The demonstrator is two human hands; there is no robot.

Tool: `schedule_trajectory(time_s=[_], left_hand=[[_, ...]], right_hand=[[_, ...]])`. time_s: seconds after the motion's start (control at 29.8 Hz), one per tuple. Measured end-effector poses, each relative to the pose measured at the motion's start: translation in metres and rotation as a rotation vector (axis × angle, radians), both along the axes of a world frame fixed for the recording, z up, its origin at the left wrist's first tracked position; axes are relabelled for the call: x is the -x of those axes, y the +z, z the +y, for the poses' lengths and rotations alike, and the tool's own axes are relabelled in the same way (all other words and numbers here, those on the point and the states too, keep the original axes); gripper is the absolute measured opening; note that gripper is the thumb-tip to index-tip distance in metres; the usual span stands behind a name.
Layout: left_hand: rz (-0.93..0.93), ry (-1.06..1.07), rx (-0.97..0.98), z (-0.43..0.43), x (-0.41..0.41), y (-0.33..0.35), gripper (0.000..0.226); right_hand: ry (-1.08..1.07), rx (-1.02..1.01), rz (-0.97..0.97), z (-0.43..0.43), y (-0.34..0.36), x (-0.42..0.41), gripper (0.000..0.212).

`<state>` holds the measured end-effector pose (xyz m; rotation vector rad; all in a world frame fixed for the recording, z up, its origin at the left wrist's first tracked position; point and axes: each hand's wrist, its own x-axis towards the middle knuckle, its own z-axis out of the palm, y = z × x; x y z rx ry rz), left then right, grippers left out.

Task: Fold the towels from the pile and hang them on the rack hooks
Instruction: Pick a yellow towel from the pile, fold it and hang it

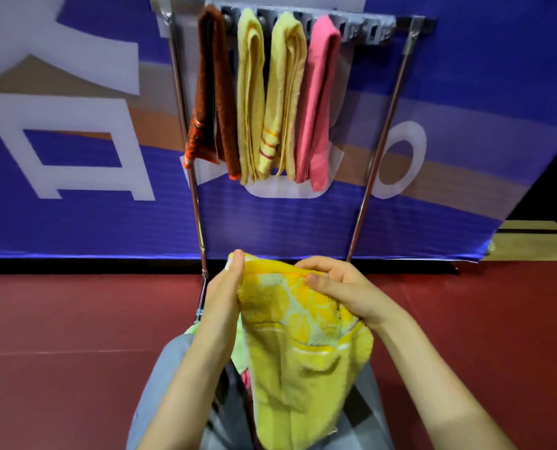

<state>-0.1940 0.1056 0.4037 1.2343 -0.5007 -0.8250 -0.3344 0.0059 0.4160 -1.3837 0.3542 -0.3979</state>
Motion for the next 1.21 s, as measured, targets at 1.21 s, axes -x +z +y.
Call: schedule_trajectory(time_s=[1.21], left_hand=[[-0.272, 0.055, -0.052, 0.066, -0.003, -0.009, 0.03]], right_hand=[[0.263, 0.424, 0.436, -0.003, -0.071, 0.013, 0.019]])
